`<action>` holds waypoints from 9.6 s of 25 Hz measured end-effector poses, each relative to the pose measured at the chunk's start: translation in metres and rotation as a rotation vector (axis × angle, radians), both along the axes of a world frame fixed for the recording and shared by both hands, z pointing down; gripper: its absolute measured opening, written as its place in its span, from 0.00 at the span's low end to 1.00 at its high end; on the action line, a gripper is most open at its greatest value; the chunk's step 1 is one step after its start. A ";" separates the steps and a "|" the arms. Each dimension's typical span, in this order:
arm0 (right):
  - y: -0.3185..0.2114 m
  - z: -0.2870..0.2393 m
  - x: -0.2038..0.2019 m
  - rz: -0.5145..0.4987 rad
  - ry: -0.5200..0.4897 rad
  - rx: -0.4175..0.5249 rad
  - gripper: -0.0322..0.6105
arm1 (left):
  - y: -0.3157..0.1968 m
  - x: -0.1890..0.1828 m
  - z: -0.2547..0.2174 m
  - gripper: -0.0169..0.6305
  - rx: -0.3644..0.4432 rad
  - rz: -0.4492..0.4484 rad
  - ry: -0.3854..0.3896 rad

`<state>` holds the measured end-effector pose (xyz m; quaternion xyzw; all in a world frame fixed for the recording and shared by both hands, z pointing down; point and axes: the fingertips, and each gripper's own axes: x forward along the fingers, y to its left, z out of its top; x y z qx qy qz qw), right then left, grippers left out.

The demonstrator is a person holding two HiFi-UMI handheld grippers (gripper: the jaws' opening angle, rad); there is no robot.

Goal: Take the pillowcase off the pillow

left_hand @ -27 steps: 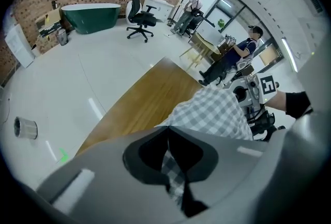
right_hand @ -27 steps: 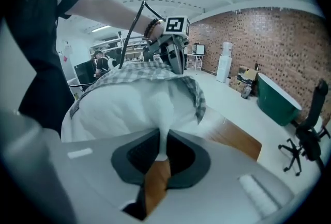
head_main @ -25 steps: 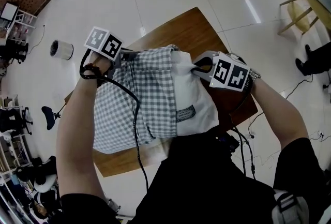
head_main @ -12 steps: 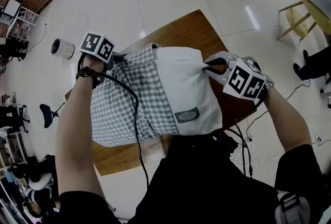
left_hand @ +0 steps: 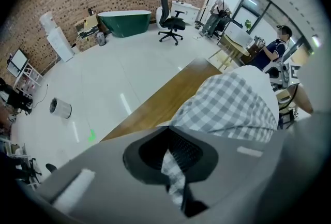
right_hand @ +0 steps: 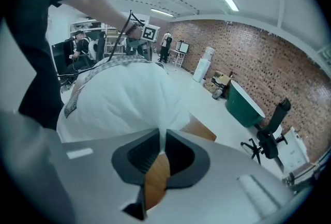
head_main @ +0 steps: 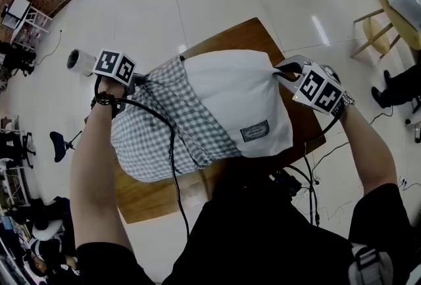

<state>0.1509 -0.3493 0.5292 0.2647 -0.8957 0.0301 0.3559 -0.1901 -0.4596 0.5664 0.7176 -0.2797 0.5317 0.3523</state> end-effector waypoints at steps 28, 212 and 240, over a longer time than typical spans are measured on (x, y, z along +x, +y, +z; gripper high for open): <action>-0.025 0.041 -0.005 0.142 -0.029 0.000 0.20 | 0.020 0.006 -0.021 0.32 0.360 0.057 0.060; -0.039 0.028 -0.119 -0.181 0.088 -0.159 0.53 | 0.066 0.070 -0.061 0.42 0.396 -0.096 0.333; -0.071 0.117 -0.145 -0.366 0.037 -0.803 0.46 | -0.001 0.061 0.080 0.36 -0.136 0.033 0.058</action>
